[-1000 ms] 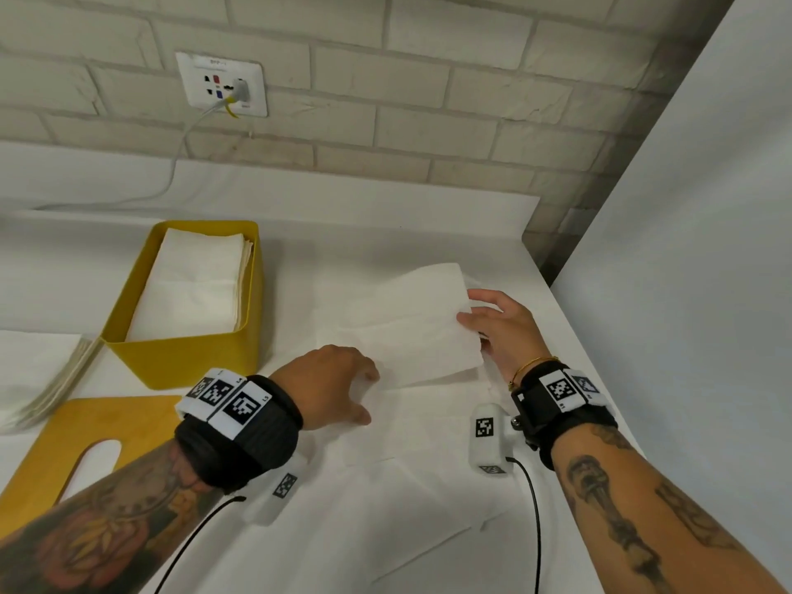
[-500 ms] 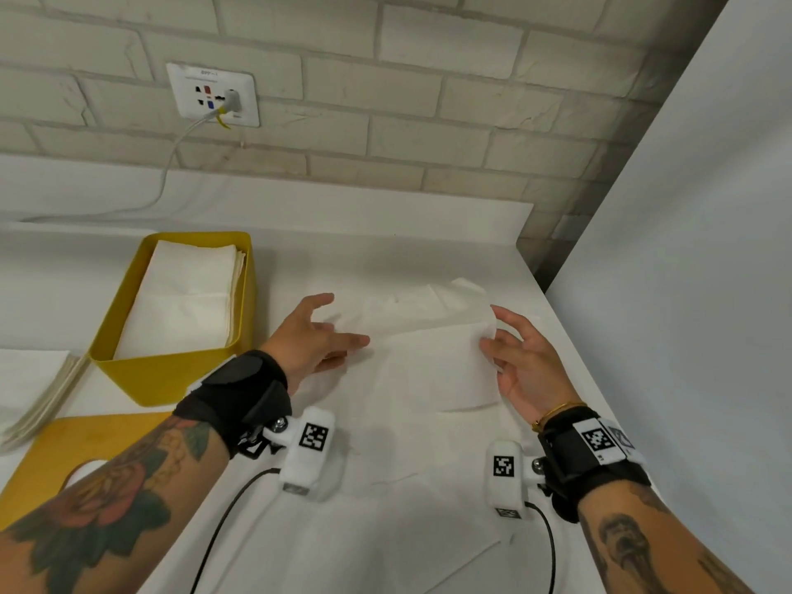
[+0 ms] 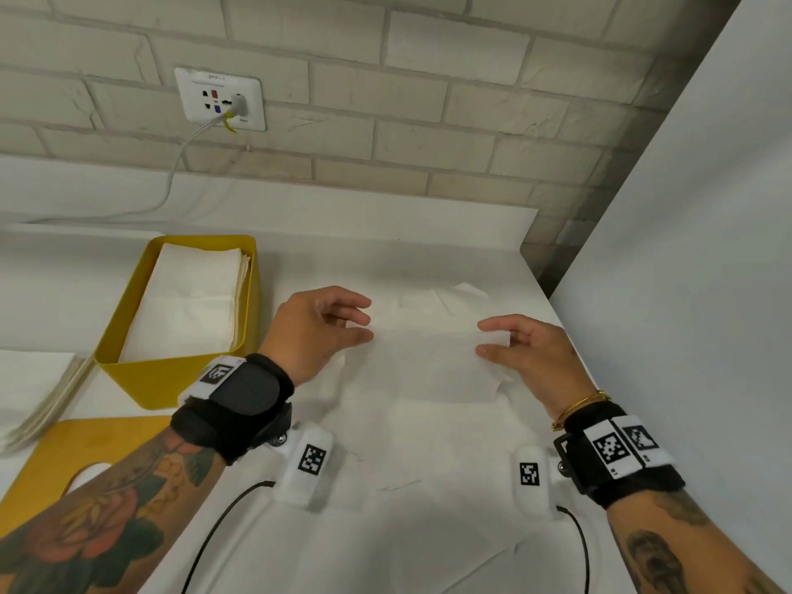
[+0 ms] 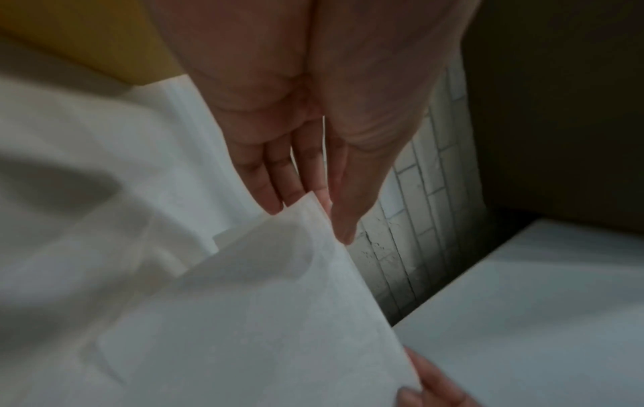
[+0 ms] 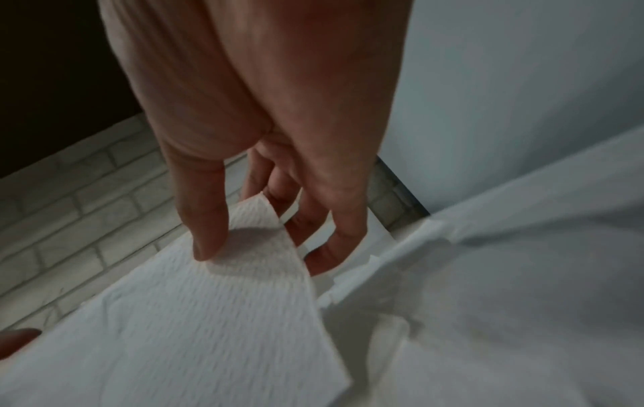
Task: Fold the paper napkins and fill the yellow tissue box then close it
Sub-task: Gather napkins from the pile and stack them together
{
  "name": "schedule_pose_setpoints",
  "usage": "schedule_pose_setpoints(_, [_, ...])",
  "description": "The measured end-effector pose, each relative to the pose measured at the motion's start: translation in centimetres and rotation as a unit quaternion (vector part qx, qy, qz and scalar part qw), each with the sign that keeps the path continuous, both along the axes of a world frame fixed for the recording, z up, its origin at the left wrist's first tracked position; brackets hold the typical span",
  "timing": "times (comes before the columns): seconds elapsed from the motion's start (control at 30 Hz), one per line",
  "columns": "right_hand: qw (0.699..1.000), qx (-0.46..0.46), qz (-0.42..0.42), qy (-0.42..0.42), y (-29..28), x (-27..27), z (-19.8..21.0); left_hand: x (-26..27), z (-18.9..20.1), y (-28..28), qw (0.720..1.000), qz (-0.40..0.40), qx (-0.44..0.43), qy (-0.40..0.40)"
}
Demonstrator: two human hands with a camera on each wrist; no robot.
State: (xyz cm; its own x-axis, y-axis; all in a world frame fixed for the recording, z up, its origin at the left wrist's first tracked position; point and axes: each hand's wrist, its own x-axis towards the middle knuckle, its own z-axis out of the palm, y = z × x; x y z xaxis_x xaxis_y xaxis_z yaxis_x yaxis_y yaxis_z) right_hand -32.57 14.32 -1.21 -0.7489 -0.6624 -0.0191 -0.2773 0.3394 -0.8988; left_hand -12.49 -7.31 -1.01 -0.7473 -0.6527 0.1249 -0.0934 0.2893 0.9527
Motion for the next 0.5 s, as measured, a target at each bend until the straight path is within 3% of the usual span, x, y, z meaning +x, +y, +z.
schedule_pose_setpoints(0.13, [0.989, 0.048, 0.032, 0.136, -0.3, 0.5, 2.2, 0.6, 0.8, 0.2, 0.985, -0.005, -0.163, -0.061])
schedule_pose_setpoints(0.23, [0.968, 0.049, 0.094, 0.226, -0.8, 1.5, 4.3, 1.0, 2.2, 1.0, 0.947, -0.028, -0.302, -0.109])
schedule_pose_setpoints(0.27, [0.96, 0.039, 0.121, 0.249, -1.2, 2.0, 5.3, 0.9, 2.7, 1.3, 0.943, -0.049, -0.311, -0.111])
schedule_pose_setpoints(0.4, [0.938, -0.03, 0.216, 0.271, -3.5, 4.1, 9.0, -0.7, 5.0, 3.3, 0.971, -0.147, -0.172, -0.084])
schedule_pose_setpoints(0.5, [0.948, -0.077, 0.196, 0.238, -4.9, 4.5, 9.6, -0.9, 4.8, 3.6, 0.979, -0.119, -0.155, -0.064])
